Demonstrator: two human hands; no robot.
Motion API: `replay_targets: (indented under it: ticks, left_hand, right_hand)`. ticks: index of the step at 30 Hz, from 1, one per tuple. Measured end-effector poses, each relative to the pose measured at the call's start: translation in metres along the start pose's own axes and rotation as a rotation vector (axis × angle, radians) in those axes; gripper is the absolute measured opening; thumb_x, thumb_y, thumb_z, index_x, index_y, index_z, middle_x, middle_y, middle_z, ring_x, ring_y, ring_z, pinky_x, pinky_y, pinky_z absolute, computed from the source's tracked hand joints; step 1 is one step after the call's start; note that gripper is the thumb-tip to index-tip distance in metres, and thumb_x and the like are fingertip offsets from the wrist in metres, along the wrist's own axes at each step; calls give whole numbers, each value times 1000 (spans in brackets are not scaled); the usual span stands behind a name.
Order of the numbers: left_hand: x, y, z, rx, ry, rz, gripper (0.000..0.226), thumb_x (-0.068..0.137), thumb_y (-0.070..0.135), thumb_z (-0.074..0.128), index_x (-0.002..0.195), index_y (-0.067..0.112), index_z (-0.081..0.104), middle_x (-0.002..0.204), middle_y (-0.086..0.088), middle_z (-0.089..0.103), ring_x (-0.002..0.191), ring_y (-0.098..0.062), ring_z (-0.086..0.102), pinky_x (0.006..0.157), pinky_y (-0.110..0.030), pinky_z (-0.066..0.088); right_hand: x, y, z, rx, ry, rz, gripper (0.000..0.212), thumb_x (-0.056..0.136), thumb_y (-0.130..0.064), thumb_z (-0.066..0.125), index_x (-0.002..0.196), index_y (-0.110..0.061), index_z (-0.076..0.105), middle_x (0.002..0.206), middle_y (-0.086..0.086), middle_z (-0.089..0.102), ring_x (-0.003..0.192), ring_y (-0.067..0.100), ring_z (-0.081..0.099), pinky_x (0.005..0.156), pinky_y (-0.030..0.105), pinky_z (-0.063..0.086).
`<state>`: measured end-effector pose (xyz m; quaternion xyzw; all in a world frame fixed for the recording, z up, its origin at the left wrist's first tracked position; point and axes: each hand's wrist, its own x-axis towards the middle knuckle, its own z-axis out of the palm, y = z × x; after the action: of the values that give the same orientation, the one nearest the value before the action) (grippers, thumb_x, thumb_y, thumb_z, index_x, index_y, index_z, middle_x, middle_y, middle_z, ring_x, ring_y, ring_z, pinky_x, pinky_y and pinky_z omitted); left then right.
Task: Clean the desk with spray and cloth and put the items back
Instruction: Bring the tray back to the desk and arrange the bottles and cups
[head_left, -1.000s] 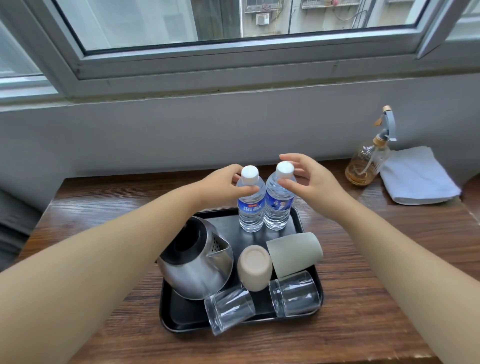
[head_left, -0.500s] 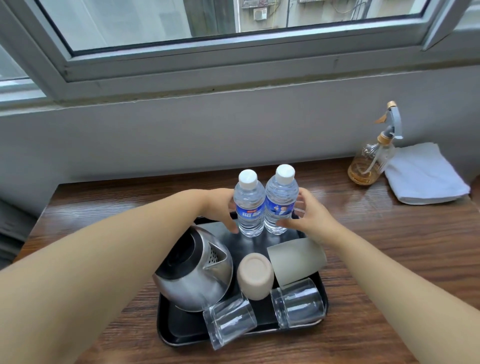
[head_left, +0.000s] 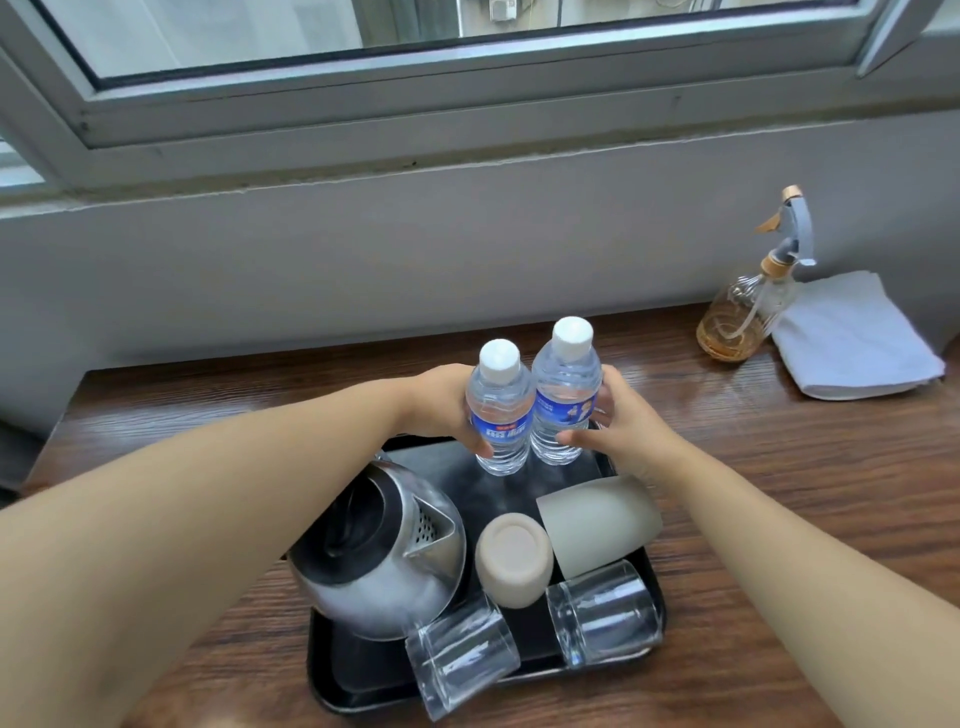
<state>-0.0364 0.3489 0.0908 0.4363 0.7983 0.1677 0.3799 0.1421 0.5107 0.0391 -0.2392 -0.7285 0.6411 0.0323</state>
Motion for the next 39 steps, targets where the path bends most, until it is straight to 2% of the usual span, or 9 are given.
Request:
replay_targets:
  ticks: [3, 7, 12, 18, 22, 27, 32, 35, 39]
  left_hand:
    - [0, -1, -1, 10, 20, -6, 47, 67, 8, 88, 106, 22, 66, 104, 5, 69, 102, -17, 65, 93, -28, 48]
    - [-1, -1, -2, 14, 29, -11, 52, 67, 10, 89, 114, 18, 67, 112, 2, 70, 105, -17, 65, 93, -27, 47]
    - [-2, 1, -2, 28, 29, -1, 53, 68, 13, 89, 116, 20, 66, 111, 5, 68, 106, -18, 64, 95, -28, 47]
    - [-5, 5, -3, -71, -33, 28, 52, 70, 0, 85, 111, 21, 62, 105, 7, 67, 101, -14, 64, 91, -26, 48]
    - [-4, 5, -2, -54, -21, 28, 52, 69, 0, 85, 114, 15, 65, 112, -1, 70, 107, -19, 66, 96, -31, 50]
    - [-2, 3, -1, -43, -9, 24, 51, 69, 3, 86, 114, 17, 65, 116, -3, 70, 110, -21, 66, 102, -37, 49]
    - [-3, 4, -3, -40, -16, 16, 52, 69, 5, 86, 115, 19, 65, 116, -1, 70, 109, -20, 65, 102, -34, 49]
    - [-3, 4, -3, -39, -11, 6, 53, 69, 5, 87, 115, 19, 65, 116, 0, 70, 110, -20, 65, 102, -34, 48]
    - [-4, 3, -2, -54, -4, 6, 52, 68, 3, 87, 113, 20, 65, 117, -1, 70, 111, -21, 65, 103, -35, 48]
  right_hand:
    - [4, -2, -5, -38, -98, -12, 85, 59, -30, 90, 130, -32, 44, 130, -8, 62, 129, 14, 50, 112, 49, 33]
    - [8, -2, -8, -74, -128, -12, 71, 75, 2, 77, 125, -37, 46, 131, -9, 59, 129, 12, 49, 115, 46, 31]
    - [3, -1, -5, -32, -93, -2, 75, 74, 0, 79, 131, -33, 45, 132, -11, 59, 129, 8, 49, 116, 43, 30]
    - [-2, -8, 22, -73, 60, -76, 75, 64, -15, 89, 125, -25, 45, 115, -11, 64, 105, 1, 61, 84, 19, 48]
    - [1, -3, 21, -70, 147, -47, 79, 65, -17, 88, 125, -21, 37, 112, -12, 60, 104, 2, 60, 86, 25, 49]
    - [-2, -1, 11, -45, 77, -31, 73, 70, -8, 84, 128, -24, 42, 115, -13, 63, 105, -4, 60, 84, 17, 46]
    - [0, 2, 6, -36, 43, -16, 74, 70, -5, 83, 130, -26, 46, 121, -11, 64, 117, 6, 56, 102, 32, 43]
    - [3, 2, 4, -71, 31, -12, 68, 69, -9, 84, 120, -40, 51, 125, -11, 61, 123, 13, 52, 109, 42, 39]
    - [5, 0, 1, -67, -7, -21, 69, 71, -6, 82, 118, -43, 48, 132, -7, 57, 130, 18, 46, 115, 45, 30]
